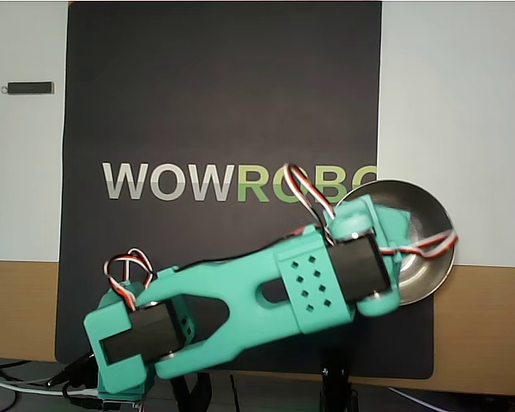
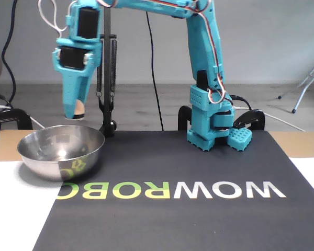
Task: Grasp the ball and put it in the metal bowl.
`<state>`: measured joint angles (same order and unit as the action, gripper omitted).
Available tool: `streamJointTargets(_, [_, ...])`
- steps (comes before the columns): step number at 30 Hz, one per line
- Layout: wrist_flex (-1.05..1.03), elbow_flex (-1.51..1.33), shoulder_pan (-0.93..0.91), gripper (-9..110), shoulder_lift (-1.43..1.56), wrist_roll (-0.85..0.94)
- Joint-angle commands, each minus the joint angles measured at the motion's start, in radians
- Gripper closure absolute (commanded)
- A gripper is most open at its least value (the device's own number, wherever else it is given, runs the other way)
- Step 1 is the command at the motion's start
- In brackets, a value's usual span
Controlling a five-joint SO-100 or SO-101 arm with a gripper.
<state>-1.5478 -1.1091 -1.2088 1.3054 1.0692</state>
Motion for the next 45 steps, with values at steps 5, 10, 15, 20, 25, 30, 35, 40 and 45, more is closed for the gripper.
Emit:
streamJointTargets(5, [0.006,0.046,-0.023,75,-0.032,-0.212])
streamJointTargets(10, [0.034,0.046,-0.035,75,-0.092,-0.344])
streamJointTargets(15, [0.106,0.046,-0.037,75,-0.140,-0.492])
streamJointTargets(20, [0.150,0.046,-0.037,75,-0.169,-0.581])
streamJointTargets(25, [0.164,0.046,-0.040,75,-0.196,-0.637])
streamJointTargets(30, [0.164,0.046,-0.040,75,-0.218,-0.637])
streamJointTargets(35, [0.164,0.046,-0.041,75,-0.222,-0.637])
streamJointTargets(40, [0.184,0.046,-0.040,75,-0.229,-0.637])
streamJointTargets(45, [0.206,0.046,-0.038,75,-0.245,-0.638])
